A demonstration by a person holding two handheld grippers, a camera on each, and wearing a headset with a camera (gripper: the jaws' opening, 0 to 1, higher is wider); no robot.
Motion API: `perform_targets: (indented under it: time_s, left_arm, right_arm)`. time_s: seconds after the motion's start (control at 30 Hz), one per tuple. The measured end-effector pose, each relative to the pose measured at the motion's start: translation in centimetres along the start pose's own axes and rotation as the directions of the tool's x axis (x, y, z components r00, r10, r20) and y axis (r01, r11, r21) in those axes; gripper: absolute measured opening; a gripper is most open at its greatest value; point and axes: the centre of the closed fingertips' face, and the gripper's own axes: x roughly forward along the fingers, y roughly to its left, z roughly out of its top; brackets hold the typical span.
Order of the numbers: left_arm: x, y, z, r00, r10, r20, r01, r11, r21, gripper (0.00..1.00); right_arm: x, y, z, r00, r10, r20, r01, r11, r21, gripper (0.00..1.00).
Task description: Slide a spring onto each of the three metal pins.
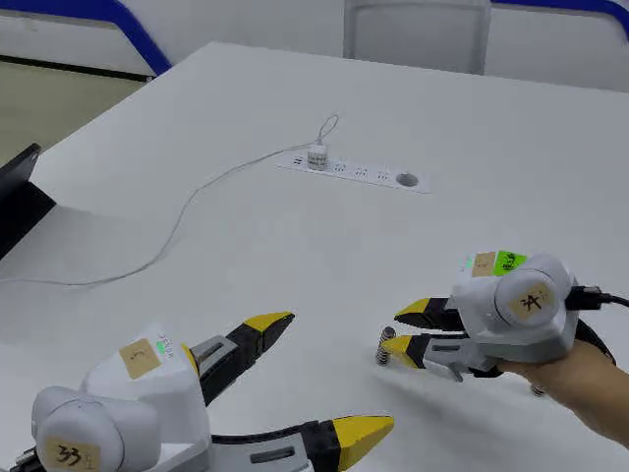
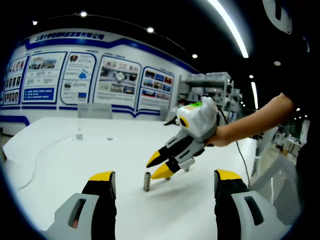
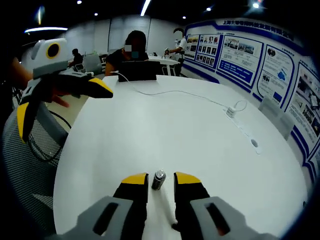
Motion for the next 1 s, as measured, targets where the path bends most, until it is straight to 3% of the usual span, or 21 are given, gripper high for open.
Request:
perform_targets:
  time_s: [0.07,0.17,0.27,0.37,0.43,0.57,0.67,0.7,0.77,0.83,0.93,1.0]
  left_arm:
    - [-0.1,0.1,0.2,1.0000,0.003,0.009,-0.003,1.000,-0.009,0.82]
    - [-0.2,0.6,0.5,0.9995,0.021,0.025,-0.020,0.999,-0.025,0.82]
    - [-0.2,0.8,0.6,0.9991,0.031,0.031,-0.030,0.999,-0.030,0.82]
    - [-0.2,0.7,0.5,0.9994,0.026,0.024,-0.026,0.999,-0.021,0.81]
    - [-0.1,0.5,0.4,0.9996,0.021,0.016,-0.021,1.000,-0.010,0.81]
    - [-0.1,0.3,0.3,0.9997,0.017,0.015,-0.017,1.000,0.005,0.82]
    - [0.0,0.1,0.3,0.9998,0.012,0.013,-0.013,1.000,0.014,0.83]
    - [0.0,0.1,0.3,0.9999,0.010,0.012,-0.011,1.000,0.020,0.83]
    - [0.1,-0.1,0.2,1.0000,0.006,0.006,-0.007,0.999,0.032,0.84]
    - [0.2,-0.3,0.0,1.0000,0.001,-0.004,-0.001,0.999,0.044,0.85]
    - [0.3,-0.7,-0.5,0.9996,-0.009,-0.025,0.011,0.998,0.066,0.86]
    - [0.3,-0.8,-0.5,0.9995,-0.014,-0.027,0.016,0.998,0.069,0.87]
  right_arm:
    - [-1.3,-0.4,-0.1,0.9988,-0.048,0.010,0.049,0.996,-0.070,0.22]
    - [-3.4,-0.2,-0.6,0.9948,-0.095,0.038,0.097,0.993,-0.066,0.23]
    - [-6.1,-0.5,-1.2,0.9823,-0.170,0.080,0.174,0.984,-0.048,0.25]
    - [-8.4,-0.3,-2.4,0.9745,-0.207,0.088,0.204,0.978,0.038,0.26]
    - [-9.9,-0.4,-3.2,0.9655,-0.240,0.101,0.231,0.968,0.096,0.27]
    - [-12.1,0.0,-4.9,0.9568,-0.275,0.095,0.253,0.948,0.191,0.33]
    - [-13.7,-0.3,-5.7,0.9361,-0.336,0.103,0.299,0.915,0.269,0.40]
    - [-14.4,-0.4,-6.0,0.9251,-0.363,0.111,0.312,0.894,0.321,0.43]
    - [-15.4,-0.5,-6.2,0.9066,-0.401,0.132,0.327,0.866,0.379,0.48]
    - [-16.1,-0.5,-6.5,0.8927,-0.430,0.136,0.347,0.848,0.400,0.52]
    - [-17.2,0.4,-7.3,0.8846,-0.450,0.123,0.357,0.824,0.440,0.58]
    - [-17.9,0.7,-7.8,0.8799,-0.459,0.123,0.363,0.816,0.449,0.65]
